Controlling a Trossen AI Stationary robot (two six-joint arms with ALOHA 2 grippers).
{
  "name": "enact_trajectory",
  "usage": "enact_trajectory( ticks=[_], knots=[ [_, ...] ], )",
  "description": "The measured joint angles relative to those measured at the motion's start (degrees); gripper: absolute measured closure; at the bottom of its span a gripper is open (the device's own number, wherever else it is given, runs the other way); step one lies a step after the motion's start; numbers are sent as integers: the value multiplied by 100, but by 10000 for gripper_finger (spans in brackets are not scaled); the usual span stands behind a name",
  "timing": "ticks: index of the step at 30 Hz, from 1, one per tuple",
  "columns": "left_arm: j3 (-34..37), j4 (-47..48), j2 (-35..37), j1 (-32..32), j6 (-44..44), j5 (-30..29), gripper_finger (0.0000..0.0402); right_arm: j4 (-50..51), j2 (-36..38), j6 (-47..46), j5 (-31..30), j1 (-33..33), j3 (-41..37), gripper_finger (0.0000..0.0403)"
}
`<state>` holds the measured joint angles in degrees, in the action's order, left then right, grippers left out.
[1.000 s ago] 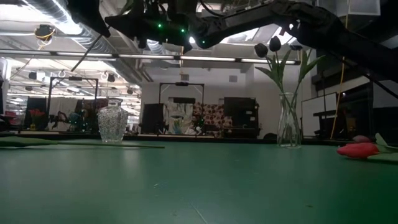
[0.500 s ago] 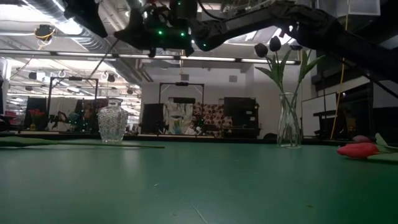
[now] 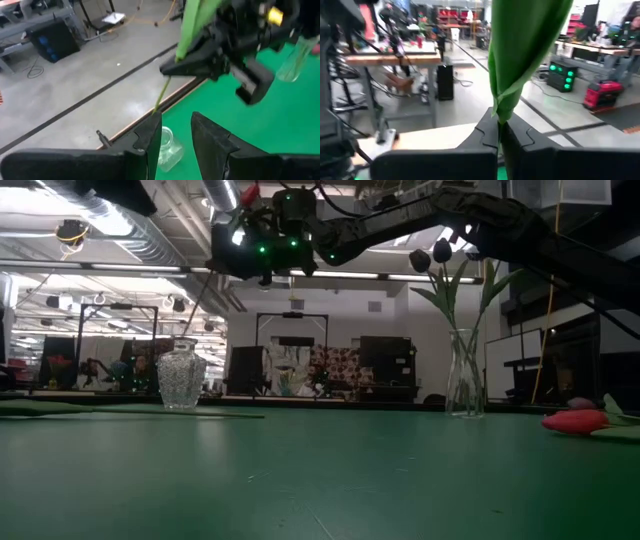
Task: Sort flowers into vase by color
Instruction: Put the right pink flower into the top left transparent vase
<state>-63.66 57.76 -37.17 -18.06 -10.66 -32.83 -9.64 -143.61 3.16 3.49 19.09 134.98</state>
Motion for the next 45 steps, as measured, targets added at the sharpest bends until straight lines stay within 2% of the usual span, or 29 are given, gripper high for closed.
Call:
enact_trajectory(
  ticks=[5, 12, 18, 24, 45],
  knots=[
    [0, -57, 188, 0, -134, 4, 302, 74, 0, 560, -378, -125, 0, 402],
    [0, -83, 208, 0, -144, 14, 302, 101, 97, 979, -510, -300, -2, 402],
    [0, -83, 208, 0, -144, 17, 302, 837, 536, 1073, -695, -413, 4, 403],
    [0, -83, 208, 0, -269, 17, 302, 1083, 656, 987, -356, -417, 2, 403],
    [0, -83, 208, -2, -419, 17, 302, 1051, 457, 606, 133, -408, -155, 403]
  ],
)
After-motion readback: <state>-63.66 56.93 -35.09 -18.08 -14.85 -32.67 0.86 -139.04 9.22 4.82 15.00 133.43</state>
